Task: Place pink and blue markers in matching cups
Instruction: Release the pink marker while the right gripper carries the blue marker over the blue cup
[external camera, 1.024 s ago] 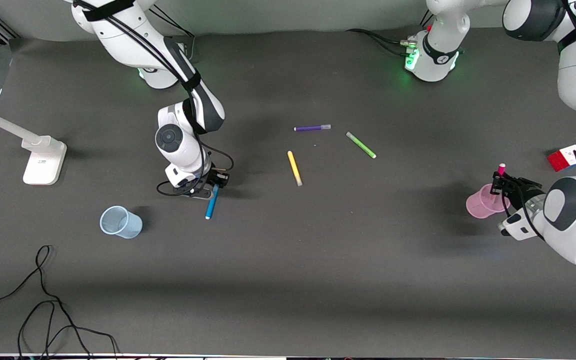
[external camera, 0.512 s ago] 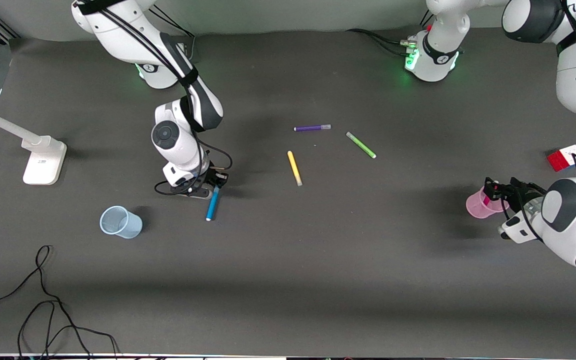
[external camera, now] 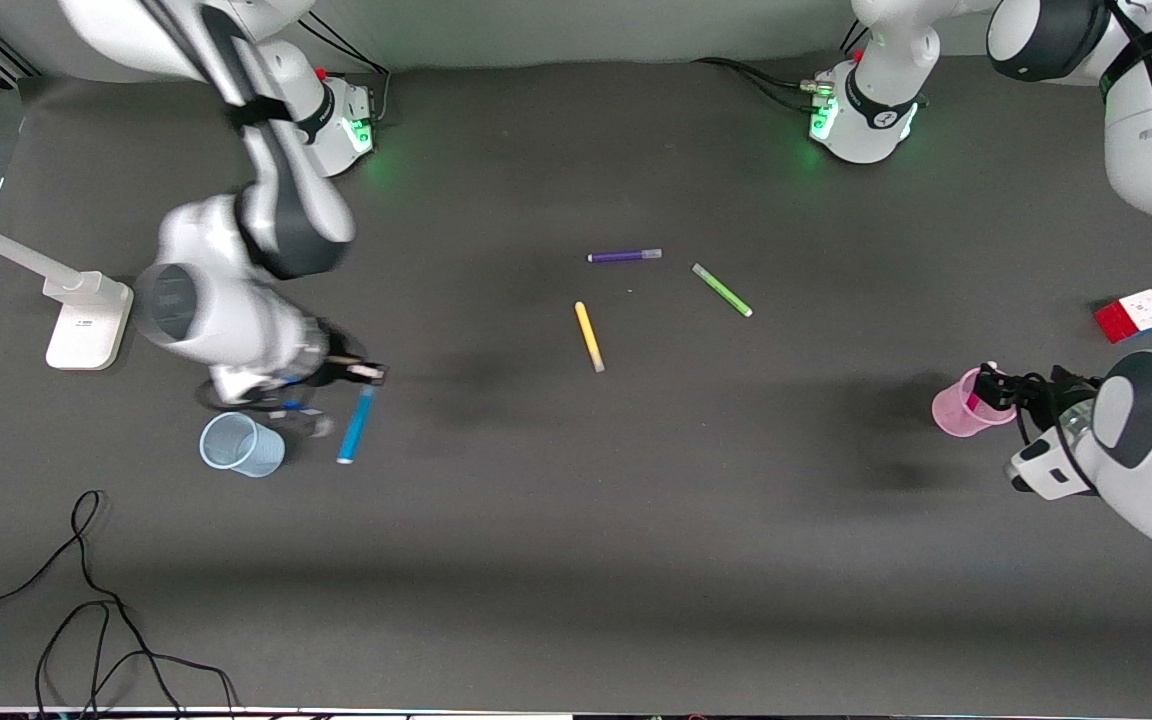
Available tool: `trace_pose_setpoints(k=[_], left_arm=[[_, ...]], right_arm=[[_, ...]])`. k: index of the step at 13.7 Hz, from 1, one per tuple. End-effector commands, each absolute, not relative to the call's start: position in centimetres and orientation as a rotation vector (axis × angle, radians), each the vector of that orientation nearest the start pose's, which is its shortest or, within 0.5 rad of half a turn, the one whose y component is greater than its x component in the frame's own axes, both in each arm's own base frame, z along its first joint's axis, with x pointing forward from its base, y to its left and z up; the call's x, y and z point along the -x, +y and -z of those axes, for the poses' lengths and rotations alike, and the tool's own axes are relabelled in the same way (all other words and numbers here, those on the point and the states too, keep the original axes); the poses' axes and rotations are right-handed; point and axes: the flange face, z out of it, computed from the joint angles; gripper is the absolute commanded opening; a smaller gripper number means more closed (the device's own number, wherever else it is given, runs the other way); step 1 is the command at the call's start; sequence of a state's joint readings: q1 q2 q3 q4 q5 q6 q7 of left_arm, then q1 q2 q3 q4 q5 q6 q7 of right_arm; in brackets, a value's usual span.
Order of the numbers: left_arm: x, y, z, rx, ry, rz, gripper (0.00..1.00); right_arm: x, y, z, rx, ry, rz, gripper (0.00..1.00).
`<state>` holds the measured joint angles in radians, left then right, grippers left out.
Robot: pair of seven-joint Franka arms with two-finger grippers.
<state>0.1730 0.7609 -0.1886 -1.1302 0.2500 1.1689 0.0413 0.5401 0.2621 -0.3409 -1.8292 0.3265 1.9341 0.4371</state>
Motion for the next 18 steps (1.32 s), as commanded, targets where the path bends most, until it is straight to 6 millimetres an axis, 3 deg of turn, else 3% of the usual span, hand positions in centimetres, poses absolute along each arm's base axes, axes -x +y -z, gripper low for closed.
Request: trace_pose_setpoints(k=[1, 2, 4, 7, 10, 13, 18], left_arm=[[-65.7, 4.9, -39.0, 2.879, 0.064, -0.961, 1.0], [-65.2, 4.2, -41.5, 2.907, 0.073, -0.909, 1.0], [-63.7, 2.6, -46.8, 2.965, 0.102, -0.759, 1.0], [-60.7, 1.4, -52.8, 3.051, 0.101, -0.549, 1.0], [-58.8, 0.4, -55.5, 3.078, 0.106, -0.362, 1.0], [-57.3, -0.5, -55.7, 3.083, 0.098, -0.239, 1.0], [-56.0, -1.3, -57.1, 3.135, 0.081, -0.197, 1.0]], right_arm=[[-60.8, 7.6, -43.1, 2.758, 0.608, -0.429, 0.0], [-60.6, 4.0, -43.6, 2.662, 0.627, -0.49, 0.0], [-59.5, -3.8, -42.7, 2.527, 0.598, -0.562, 0.0], [-57.7, -10.0, -40.2, 2.424, 0.524, -0.621, 0.0], [-56.4, -14.9, -35.1, 2.232, 0.51, -0.665, 0.0], [-55.7, -17.2, -31.1, 2.107, 0.517, -0.695, 0.0], [-56.0, -17.7, -28.3, 2.031, 0.557, -0.687, 0.0]])
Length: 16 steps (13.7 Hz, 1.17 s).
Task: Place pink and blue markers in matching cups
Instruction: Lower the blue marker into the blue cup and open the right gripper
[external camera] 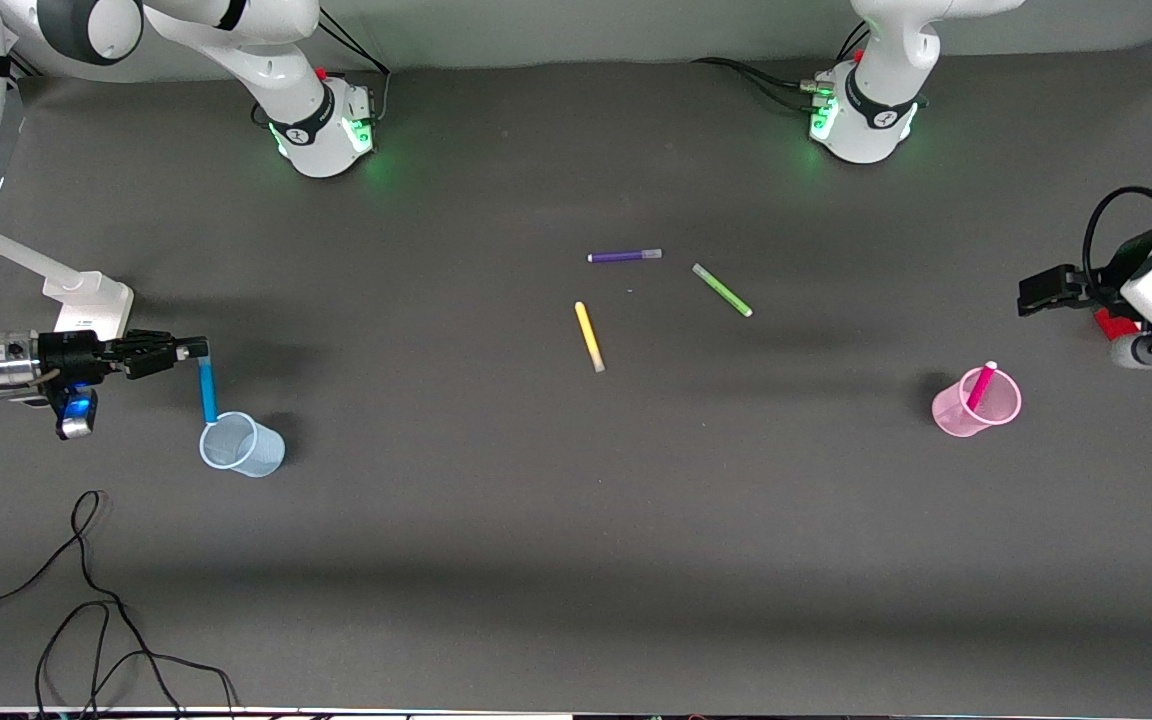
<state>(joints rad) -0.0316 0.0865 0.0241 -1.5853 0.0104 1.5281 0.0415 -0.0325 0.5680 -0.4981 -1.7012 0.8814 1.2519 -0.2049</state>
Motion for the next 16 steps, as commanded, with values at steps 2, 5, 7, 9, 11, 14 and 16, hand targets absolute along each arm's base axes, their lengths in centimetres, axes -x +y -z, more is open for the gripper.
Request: trace_pose_setpoints(k=[2, 5, 7, 9, 11, 14, 16], left_arm=[[-55.9, -1.9, -57.1, 3.134, 0.098, -0.197, 1.0], [-55.3, -1.8, -57.7, 3.136, 0.096, -0.183, 1.0], [-55.1, -1.8, -58.1, 3.137, 0.096, -0.176, 1.0], [-55.1, -2.2, -58.0, 3.137, 0.108, -0.178, 1.0], [-55.2, -2.7, -57.8, 3.136, 0.123, -0.186, 1.0], [-55.1, -2.9, -57.8, 3.135, 0.127, -0.195, 1.0], [-55.1, -2.8, -57.9, 3.135, 0.127, -0.193, 1.0]], right_arm=[[-56.7, -17.8, -27.9, 2.028, 0.558, -0.679, 0.0], [-57.2, -18.4, -26.0, 1.98, 0.564, -0.699, 0.0], [-57.3, -18.4, -25.7, 1.981, 0.558, -0.704, 0.0], [-57.4, -18.2, -24.9, 1.969, 0.562, -0.709, 0.0], [-57.4, -18.2, -24.6, 1.966, 0.55, -0.702, 0.0], [-57.4, -18.2, -24.1, 1.962, 0.554, -0.708, 0.0], [-58.3, -18.4, -23.7, 1.966, 0.553, -0.693, 0.23]])
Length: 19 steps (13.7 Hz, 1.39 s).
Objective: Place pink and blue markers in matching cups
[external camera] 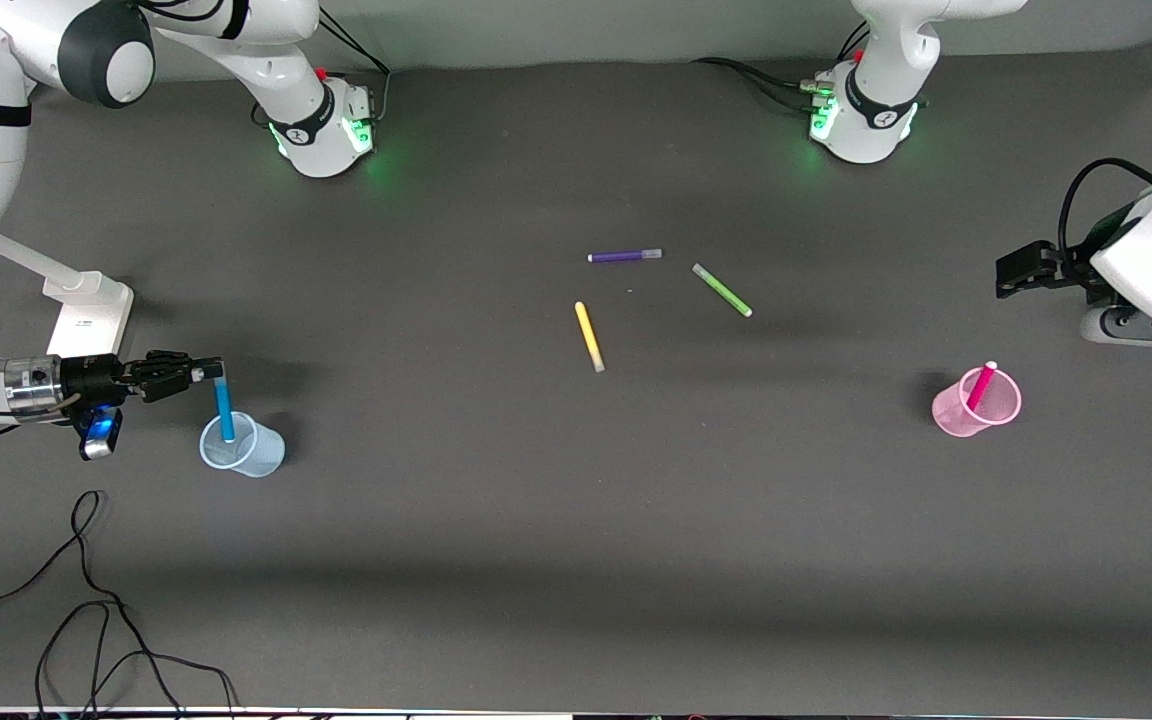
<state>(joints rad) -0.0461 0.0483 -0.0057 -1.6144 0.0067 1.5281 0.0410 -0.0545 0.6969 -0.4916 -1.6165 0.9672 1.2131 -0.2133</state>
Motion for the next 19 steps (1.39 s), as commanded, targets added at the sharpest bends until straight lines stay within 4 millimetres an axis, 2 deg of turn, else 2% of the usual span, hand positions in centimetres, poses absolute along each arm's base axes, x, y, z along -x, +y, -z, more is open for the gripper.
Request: trace_pose_setpoints(k=[1, 2, 3, 4, 7, 9, 10, 11, 13, 14, 17, 18, 19], left_arm=[[-55.1, -2.8, -57.9, 3.135, 0.127, -0.193, 1.0], [-55.0, -2.6, -58.0, 3.135, 0.123, -0.195, 1.0], [-55.1, -2.7, -58.1, 3.137, 0.123, -0.195, 1.0], [-55.1, -2.7, -58.0, 3.137, 0.123, -0.198, 1.0], [-55.0, -2.6, -58.2, 3.135, 0.12, -0.198, 1.0], [-55.0, -2.6, -58.1, 3.135, 0.12, -0.198, 1.0], [-55.1, -2.8, -58.1, 3.135, 0.127, -0.198, 1.0], [-55.1, -2.8, -58.2, 3.135, 0.127, -0.195, 1.0], [-55.3, -2.8, -58.7, 3.136, 0.149, -0.179, 1.0], [-55.4, -2.8, -58.9, 3.136, 0.149, -0.171, 1.0], [-55.3, -2.7, -58.7, 3.137, 0.142, -0.195, 1.0], [-55.3, -2.7, -58.8, 3.137, 0.142, -0.193, 1.0], [-55.3, -2.7, -58.8, 3.136, 0.14, -0.193, 1.0]], right_arm=[[-58.7, -18.4, -23.4, 1.967, 0.552, -0.691, 0.56], [-58.7, -18.4, -23.4, 1.966, 0.557, -0.694, 0.62], [-58.8, -18.4, -23.7, 1.967, 0.559, -0.692, 0.84], [-58.8, -18.4, -24.0, 1.969, 0.555, -0.686, 1.0], [-59.8, -18.3, -25.9, 2.008, 0.526, -0.663, 1.0], [-60.7, -18.2, -28.3, 2.071, 0.485, -0.639, 1.0], [-61.4, -18.2, -30.4, 2.128, 0.453, -0.62, 1.0], [-62.4, -17.2, -32.9, 2.199, 0.402, -0.603, 1.0], [-63.9, -14.1, -39.3, 2.377, 0.273, -0.563, 1.0], [-64.2, -12.5, -41.7, 2.459, 0.221, -0.549, 1.0], [-64.0, -9.2, -48.6, 2.724, 0.094, -0.461, 1.0], [-64.0, -6.5, -50.9, 2.825, 0.016, -0.435, 1.0], [-63.7, -4.8, -53.2, 2.912, -0.035, -0.375, 1.0]])
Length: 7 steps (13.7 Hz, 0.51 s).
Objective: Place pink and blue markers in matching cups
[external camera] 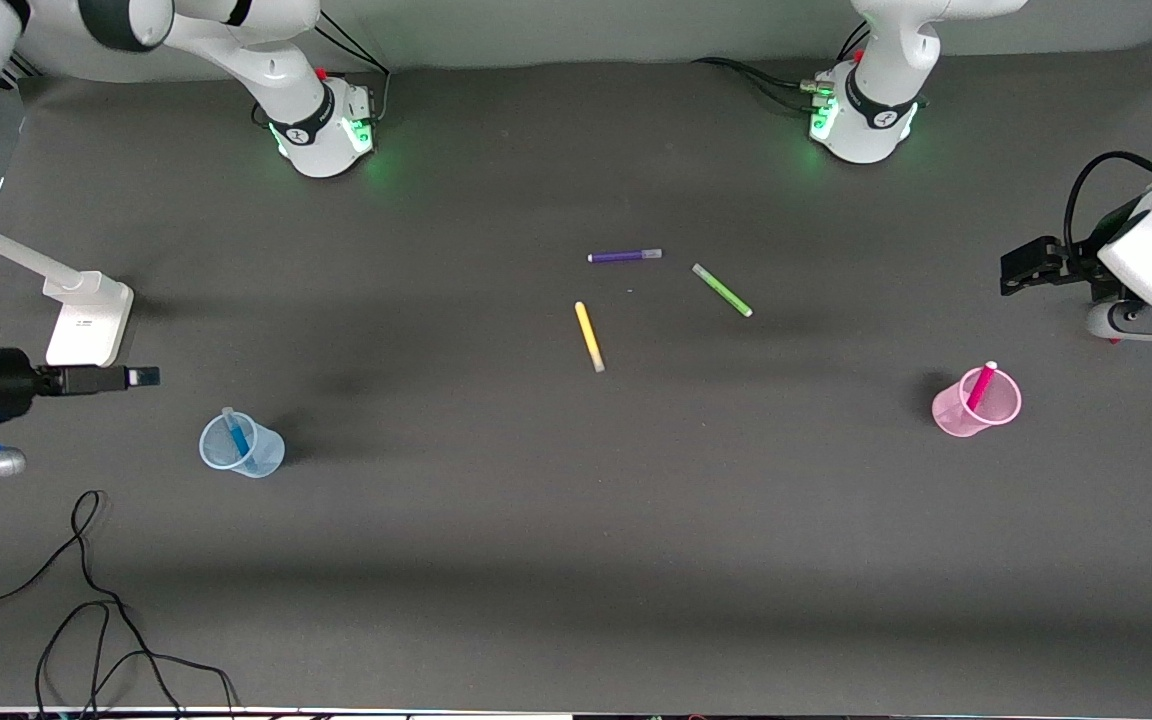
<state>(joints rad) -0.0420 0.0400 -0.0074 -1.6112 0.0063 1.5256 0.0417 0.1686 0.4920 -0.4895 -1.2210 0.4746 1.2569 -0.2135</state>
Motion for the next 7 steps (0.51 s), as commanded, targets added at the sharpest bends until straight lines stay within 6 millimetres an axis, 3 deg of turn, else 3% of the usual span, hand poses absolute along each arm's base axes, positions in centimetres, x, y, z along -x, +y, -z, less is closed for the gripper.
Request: trace_pose_setpoints(k=[1, 3, 7], left_arm=[[-55.3, -2.7, -58.7, 3.135, 0.14, -0.195, 1.0], [-55.3, -2.7, -58.7, 3.135, 0.135, -0.198, 1.0], [-55.3, -2.7, -58.6, 3.135, 0.132, -0.2, 1.0]], right_arm=[[-63.0, -4.0, -55.2, 2.972, -0.072, -0.332, 1.0], [-61.9, -4.4, -57.2, 2.992, -0.082, -0.296, 1.0], [-60.6, -4.8, -59.3, 3.067, -0.114, -0.242, 1.0]])
